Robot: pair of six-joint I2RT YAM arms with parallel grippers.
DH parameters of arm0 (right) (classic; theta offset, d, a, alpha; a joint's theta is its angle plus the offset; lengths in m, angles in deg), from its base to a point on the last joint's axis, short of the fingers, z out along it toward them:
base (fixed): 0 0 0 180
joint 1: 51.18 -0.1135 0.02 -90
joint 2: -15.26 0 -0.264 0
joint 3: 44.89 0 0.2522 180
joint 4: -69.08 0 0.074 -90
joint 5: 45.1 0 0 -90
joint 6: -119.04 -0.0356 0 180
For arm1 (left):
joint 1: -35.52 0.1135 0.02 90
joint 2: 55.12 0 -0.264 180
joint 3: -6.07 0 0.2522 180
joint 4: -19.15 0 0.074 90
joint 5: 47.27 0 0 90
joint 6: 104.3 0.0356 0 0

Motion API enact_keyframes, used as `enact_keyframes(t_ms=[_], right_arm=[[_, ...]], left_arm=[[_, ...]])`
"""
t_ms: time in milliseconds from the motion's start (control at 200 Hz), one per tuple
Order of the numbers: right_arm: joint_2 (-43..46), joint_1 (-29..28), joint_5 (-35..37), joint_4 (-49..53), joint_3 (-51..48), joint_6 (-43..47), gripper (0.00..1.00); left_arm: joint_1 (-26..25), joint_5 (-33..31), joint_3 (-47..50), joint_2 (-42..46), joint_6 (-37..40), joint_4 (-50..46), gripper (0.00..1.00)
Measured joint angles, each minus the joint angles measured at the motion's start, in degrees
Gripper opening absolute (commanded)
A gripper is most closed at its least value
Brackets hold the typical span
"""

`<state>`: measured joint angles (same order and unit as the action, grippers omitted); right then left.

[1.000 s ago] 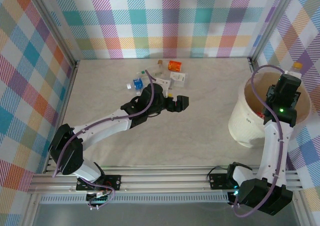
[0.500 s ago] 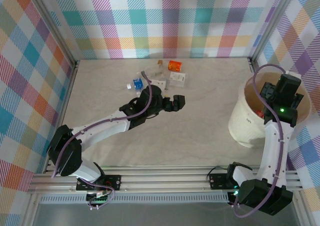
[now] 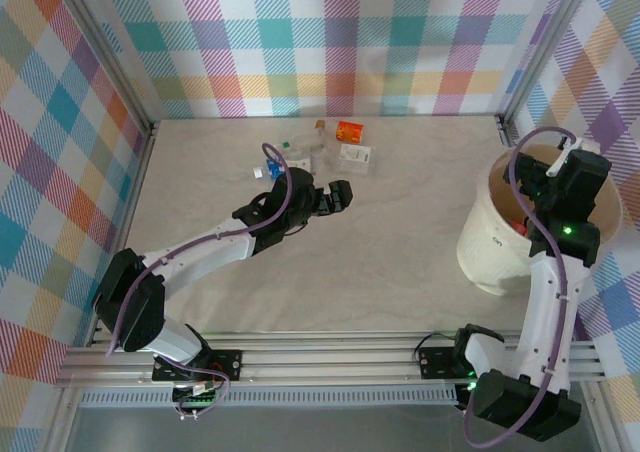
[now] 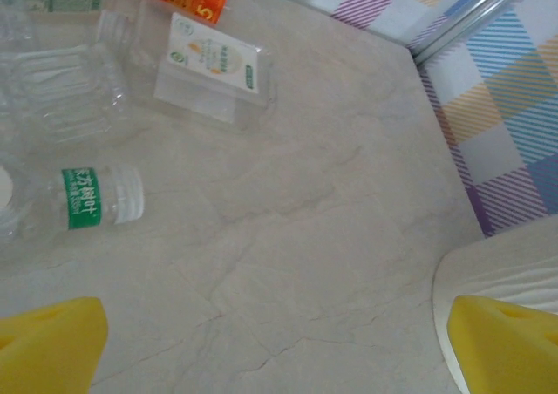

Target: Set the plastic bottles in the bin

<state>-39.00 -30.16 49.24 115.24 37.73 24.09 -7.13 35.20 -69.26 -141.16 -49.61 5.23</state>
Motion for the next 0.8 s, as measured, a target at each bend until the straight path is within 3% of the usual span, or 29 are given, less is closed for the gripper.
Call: enact_keyframes(t_ms=[210,325,565,800], right_arm=[[2.95,-1.49,-13.86,-5.44,-0.94,-4.46,1.0],[2.16,-5.99,-19.93,-7.08,-0.94,-5.77,1.0],[-0.7,-24.13,-22.23,-7.54,-0.37,-4.24,1.0],[-4.15,-31.19,-20.85,-8.46,0.02,-3.19,1.0]], left_arm=[[1.53,-1.16,0.0,-1.36,-1.46,-2.93,1.0],[3.02,-1.53,-0.02,-1.66,-1.57,-4.68,1.0],[6.23,-2.67,-1.77,-3.43,-0.26,-8.72,1.0],[9.94,-2.97,-5.16,-7.1,4.68,-10.78,1.0]])
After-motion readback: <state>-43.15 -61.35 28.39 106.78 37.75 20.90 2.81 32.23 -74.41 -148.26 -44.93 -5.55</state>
